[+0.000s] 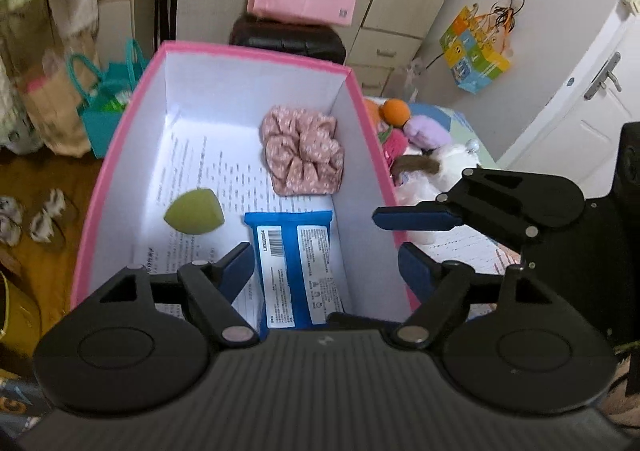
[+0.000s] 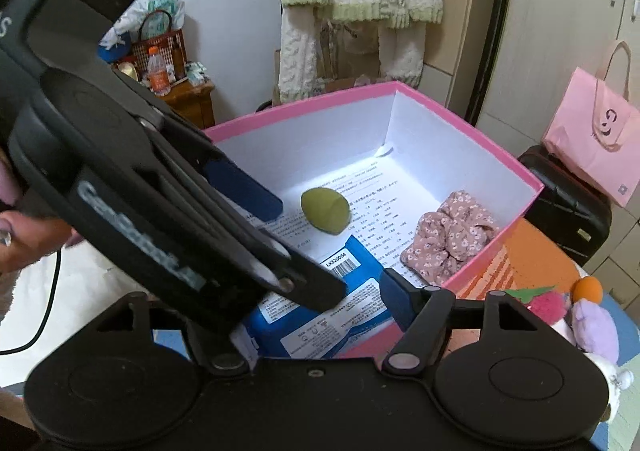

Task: Organize soft objects
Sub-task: 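Lower the wet-wipes pack into the box and open the left tool, then move both tools back toward the white plush toy and bath puffs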

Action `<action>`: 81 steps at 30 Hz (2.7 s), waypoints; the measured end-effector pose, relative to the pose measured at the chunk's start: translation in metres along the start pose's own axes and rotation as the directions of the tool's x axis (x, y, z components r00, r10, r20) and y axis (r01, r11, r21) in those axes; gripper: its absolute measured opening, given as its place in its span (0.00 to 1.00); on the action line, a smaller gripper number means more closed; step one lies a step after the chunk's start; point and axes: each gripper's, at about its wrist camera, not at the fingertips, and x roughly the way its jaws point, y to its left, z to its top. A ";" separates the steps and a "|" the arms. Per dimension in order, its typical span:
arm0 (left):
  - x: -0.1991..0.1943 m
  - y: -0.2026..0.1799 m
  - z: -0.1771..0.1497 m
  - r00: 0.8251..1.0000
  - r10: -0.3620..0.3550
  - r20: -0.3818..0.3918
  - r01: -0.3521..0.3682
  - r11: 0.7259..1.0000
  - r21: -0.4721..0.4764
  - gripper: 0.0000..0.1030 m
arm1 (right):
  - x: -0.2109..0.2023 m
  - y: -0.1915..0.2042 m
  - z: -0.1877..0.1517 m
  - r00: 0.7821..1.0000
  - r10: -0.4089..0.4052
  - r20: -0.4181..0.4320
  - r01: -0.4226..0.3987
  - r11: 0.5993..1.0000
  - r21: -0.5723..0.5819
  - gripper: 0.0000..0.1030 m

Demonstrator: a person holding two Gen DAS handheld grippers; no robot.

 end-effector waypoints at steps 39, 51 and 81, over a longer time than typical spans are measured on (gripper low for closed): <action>-0.028 -0.176 -0.044 0.988 -0.122 -0.095 0.146 0.936 0.319 0.83 | -0.170 -0.075 -0.136 0.973 -0.165 0.165 0.125 0.966 0.227 0.74; 0.020 -0.203 -0.032 0.992 -0.111 -0.052 0.123 0.912 0.391 0.83 | -0.148 -0.112 -0.175 0.970 -0.162 0.179 0.120 0.968 0.222 0.75; 0.165 -0.188 0.017 0.983 -0.056 0.177 0.008 0.966 0.260 0.81 | -0.013 -0.211 -0.176 0.969 -0.178 0.170 0.114 0.937 0.331 0.75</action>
